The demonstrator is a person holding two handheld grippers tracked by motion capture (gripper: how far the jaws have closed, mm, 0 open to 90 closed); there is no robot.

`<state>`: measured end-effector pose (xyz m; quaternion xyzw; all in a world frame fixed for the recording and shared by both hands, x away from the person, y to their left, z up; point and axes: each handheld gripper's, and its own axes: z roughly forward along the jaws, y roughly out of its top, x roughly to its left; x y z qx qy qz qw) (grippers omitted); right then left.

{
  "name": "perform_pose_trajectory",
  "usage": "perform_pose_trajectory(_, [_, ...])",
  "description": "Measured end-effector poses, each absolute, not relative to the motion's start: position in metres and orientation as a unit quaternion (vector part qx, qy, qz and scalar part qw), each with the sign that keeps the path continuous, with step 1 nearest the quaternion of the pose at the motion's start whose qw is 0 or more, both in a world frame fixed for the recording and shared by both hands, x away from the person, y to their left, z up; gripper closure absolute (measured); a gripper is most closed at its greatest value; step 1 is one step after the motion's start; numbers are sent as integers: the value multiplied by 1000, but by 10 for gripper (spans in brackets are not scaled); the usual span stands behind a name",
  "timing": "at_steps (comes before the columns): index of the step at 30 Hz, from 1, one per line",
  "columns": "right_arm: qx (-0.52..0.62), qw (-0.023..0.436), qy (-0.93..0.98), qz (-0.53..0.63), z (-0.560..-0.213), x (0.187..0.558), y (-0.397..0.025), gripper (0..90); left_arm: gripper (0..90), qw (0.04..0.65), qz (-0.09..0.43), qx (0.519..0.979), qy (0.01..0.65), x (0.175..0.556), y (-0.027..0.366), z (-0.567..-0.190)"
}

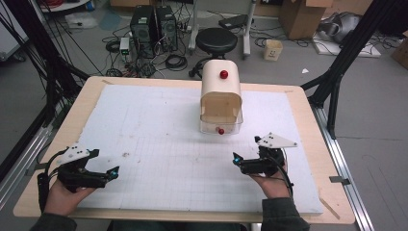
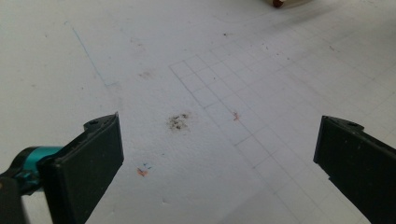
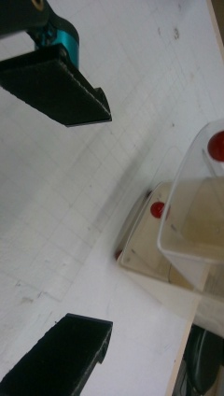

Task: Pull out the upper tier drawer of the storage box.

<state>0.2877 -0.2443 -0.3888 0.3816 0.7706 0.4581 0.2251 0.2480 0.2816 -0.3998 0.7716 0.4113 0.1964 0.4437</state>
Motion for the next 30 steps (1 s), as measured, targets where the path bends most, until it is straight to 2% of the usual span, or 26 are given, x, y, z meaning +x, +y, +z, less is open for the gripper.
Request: perform_pose_trajectory(30, [399, 226, 768, 447, -405, 274, -276, 15, 20, 451, 191, 770, 410, 247, 282, -399])
